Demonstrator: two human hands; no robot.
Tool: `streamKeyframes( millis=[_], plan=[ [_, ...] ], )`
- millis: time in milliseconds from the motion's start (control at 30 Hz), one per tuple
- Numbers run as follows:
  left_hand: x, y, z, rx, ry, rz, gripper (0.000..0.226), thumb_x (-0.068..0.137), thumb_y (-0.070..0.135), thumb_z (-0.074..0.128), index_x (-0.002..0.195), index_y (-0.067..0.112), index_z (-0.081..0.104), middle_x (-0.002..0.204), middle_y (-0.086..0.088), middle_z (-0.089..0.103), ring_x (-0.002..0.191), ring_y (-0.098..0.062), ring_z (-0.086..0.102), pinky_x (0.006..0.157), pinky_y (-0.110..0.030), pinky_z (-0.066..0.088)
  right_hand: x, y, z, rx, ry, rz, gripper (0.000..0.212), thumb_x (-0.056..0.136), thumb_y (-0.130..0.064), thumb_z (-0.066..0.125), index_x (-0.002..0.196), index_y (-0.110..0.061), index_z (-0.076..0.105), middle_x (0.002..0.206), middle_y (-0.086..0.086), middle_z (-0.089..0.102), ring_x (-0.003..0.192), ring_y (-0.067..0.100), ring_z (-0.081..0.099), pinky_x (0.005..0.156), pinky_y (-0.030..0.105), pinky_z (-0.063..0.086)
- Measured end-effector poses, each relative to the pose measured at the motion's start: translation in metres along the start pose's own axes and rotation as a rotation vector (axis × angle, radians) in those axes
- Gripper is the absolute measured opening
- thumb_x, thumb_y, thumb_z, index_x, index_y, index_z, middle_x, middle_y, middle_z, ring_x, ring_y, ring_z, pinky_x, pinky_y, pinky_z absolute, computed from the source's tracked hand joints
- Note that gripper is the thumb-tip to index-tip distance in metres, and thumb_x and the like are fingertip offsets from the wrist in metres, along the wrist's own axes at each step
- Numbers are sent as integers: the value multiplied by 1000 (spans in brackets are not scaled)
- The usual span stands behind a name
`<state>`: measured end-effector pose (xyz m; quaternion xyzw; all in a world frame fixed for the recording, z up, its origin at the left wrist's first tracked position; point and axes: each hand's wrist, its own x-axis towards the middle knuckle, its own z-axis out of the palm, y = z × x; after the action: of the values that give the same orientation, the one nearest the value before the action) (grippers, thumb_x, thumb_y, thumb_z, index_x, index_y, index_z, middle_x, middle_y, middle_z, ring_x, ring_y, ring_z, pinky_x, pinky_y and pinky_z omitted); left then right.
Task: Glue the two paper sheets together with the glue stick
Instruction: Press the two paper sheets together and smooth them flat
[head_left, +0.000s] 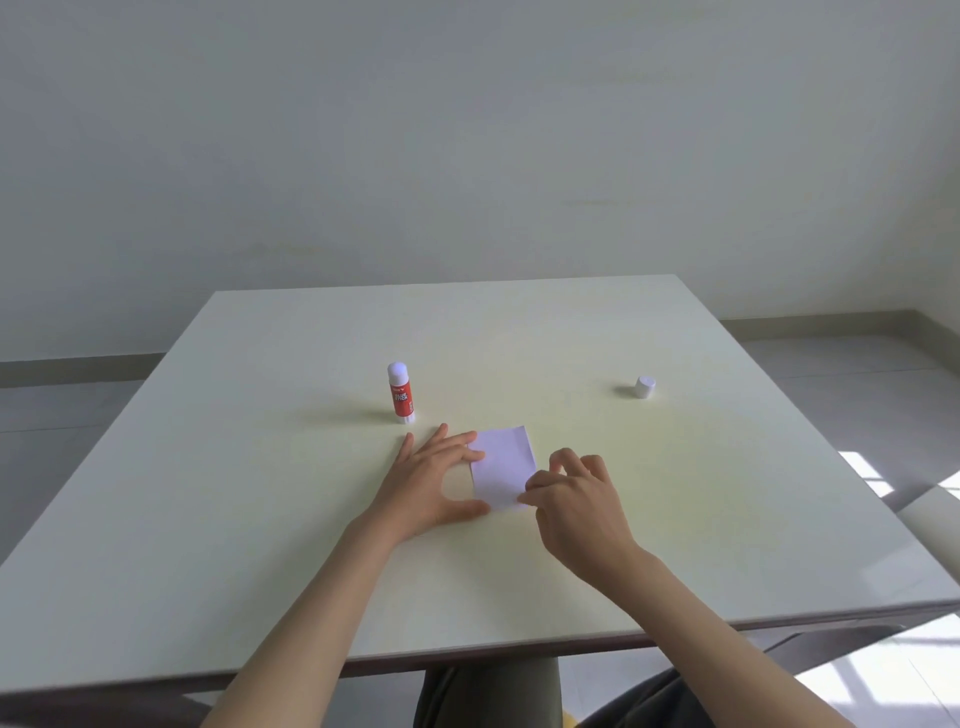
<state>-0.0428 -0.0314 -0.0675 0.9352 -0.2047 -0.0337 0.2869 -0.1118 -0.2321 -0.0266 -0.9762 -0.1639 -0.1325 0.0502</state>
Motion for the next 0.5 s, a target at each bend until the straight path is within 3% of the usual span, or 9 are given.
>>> streamKeyframes(
  millis=[133, 200, 300, 500],
  plan=[
    [1, 1, -1, 16, -9, -5, 65, 69, 55, 71, 128, 36, 51, 151, 20, 31, 146, -5, 10, 119, -42, -2, 16, -16, 4, 123, -63, -52, 47, 78, 2, 44, 101, -24, 75, 97, -11, 75, 96, 27, 56, 78, 33, 35],
    [0, 1, -1, -6, -4, -3, 63, 69, 54, 71, 127, 36, 52, 151, 19, 31, 146, -6, 10, 119, -42, -2, 23, -24, 10, 156, -112, -85, 49, 84, -2, 37, 111, -26, 71, 108, -11, 72, 105, 25, 49, 78, 30, 24],
    [-1, 2, -1, -7, -1, -3, 63, 69, 55, 70, 127, 36, 52, 151, 19, 31, 146, -6, 10, 119, -42, -2, 26, -27, 16, 158, -138, -77, 52, 86, -2, 34, 115, -28, 68, 111, -11, 70, 104, 23, 45, 74, 27, 18],
    [-1, 2, -2, 14, -4, -5, 65, 70, 54, 71, 129, 36, 50, 151, 19, 31, 146, -5, 10, 119, -41, -2, 10, -1, 14, 164, -103, -12, 54, 82, 4, 35, 110, -26, 71, 111, -15, 70, 103, 23, 50, 75, 28, 20]
  ],
)
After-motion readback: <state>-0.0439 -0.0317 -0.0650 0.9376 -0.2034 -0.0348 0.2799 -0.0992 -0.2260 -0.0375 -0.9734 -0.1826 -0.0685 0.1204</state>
